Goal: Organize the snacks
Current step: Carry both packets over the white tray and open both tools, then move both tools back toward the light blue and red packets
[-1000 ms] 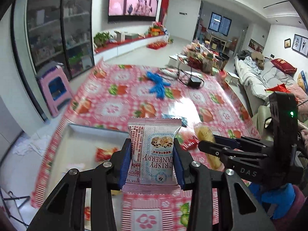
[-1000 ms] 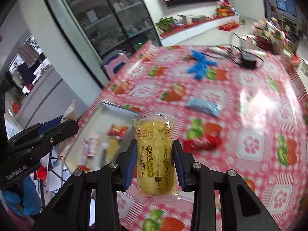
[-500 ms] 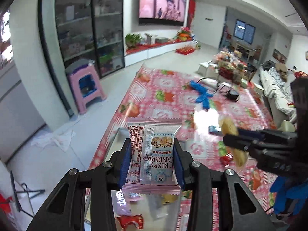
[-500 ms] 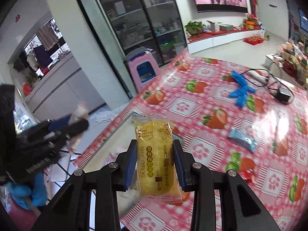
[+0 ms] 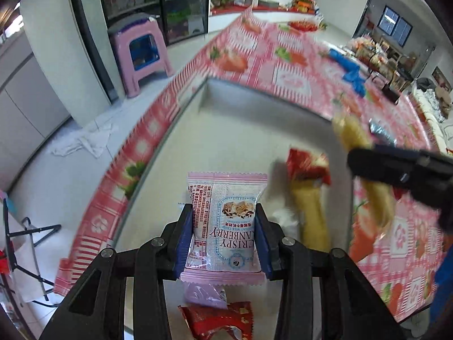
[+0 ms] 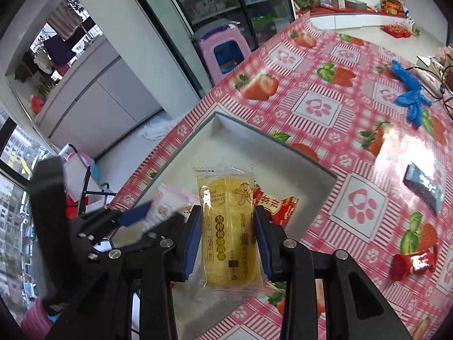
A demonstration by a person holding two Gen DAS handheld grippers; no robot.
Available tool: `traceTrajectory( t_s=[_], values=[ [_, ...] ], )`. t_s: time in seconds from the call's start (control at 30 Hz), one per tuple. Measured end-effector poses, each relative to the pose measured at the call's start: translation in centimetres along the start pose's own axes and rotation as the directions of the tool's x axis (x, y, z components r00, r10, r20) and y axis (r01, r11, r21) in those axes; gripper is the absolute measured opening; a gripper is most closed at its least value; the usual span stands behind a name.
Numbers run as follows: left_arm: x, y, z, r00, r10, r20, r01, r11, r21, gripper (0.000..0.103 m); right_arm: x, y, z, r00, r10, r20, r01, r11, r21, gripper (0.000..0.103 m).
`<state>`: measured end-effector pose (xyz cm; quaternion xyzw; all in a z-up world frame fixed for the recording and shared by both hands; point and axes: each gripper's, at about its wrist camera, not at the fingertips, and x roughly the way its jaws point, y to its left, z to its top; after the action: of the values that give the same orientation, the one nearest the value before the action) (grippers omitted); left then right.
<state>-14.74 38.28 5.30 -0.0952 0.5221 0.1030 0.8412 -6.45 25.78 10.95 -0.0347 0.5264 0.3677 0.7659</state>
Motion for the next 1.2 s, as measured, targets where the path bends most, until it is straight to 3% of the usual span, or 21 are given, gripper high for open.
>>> traceTrajectory(
  t_s=[0.1,0.17,0.2,0.23,0.27,0.33,0.37,0.57,0.7,0.83,1.0,1.1,1.2],
  values=[
    [0.1,-0.2,-0.1,1.0,0.017,0.007,-0.017,1.0,0.012,0.048,0.5,0.2,0.3,1.0,-0.002,-0.008,0.002,1.0,-0.004,0.038],
    [0.2,-0.2,-0.1,1.0,0.028,0.001,-0.028,0.999,0.015,0.065,0.7,0.3,0.6,1.0,-0.001,-0.016,0.001,1.0,-0.008,0.038],
    [0.1,-0.2,0.0,0.999,0.041,0.0,-0.041,0.999,0.016,0.081,0.8,0.4,0.7,1.0,0.005,-0.026,-0.005,1.0,-0.007,0.038],
    [-0.1,-0.2,0.0,0.999,0.052,0.014,-0.052,0.998,0.018,0.083,0.9,0.4,0.7,0.999,0.011,-0.034,-0.011,1.0,-0.005,0.047],
    [-0.4,-0.1,0.0,0.998,0.058,0.03,-0.059,0.998,0.022,0.083,0.9,0.4,0.8,0.999,0.013,-0.034,-0.013,1.0,-0.002,0.066],
    [-1.0,-0.3,0.0,0.997,0.068,0.042,-0.07,0.997,0.036,0.083,0.4,0.3,0.6,1.0,0.002,-0.012,-0.002,1.0,0.002,0.093],
    [-1.2,-0.4,0.0,0.997,0.071,0.043,-0.073,0.997,0.039,0.083,-0.1,0.1,0.4,1.0,-0.014,0.005,0.014,1.0,0.005,0.102],
    [-4.4,-1.9,0.8,0.996,0.048,0.071,-0.052,0.997,0.06,0.083,-2.2,-3.7,-0.8,0.999,-0.049,-0.003,0.049,0.996,0.074,0.102],
    [-7.5,-4.9,1.7,0.994,0.001,0.112,-0.014,0.993,0.114,0.083,-4.7,-8.4,-2.2,0.995,-0.094,0.024,0.088,0.98,0.18,0.102],
    [-11.1,-8.8,2.8,0.986,-0.065,0.155,0.037,0.983,0.18,0.083,-7.1,-13.9,-4.4,0.992,-0.121,0.037,0.104,0.947,0.304,0.102],
    [-15.4,-13.9,4.7,0.966,-0.109,0.233,0.042,0.96,0.276,0.083,-9.8,-19.4,-8.1,0.981,-0.189,0.04,0.158,0.904,0.397,0.102],
    [-16.2,-17.1,5.7,0.959,-0.112,0.261,0.021,0.944,0.33,0.087,-10.9,-22.9,-11.4,0.966,-0.258,0.01,0.226,0.863,0.451,0.102],
    [-14.2,-20.7,6.8,0.968,-0.13,0.216,0.036,0.919,0.392,0.089,-11.2,-26.1,-15.3,0.94,-0.337,-0.052,0.319,0.817,0.48,0.102]
  ],
)
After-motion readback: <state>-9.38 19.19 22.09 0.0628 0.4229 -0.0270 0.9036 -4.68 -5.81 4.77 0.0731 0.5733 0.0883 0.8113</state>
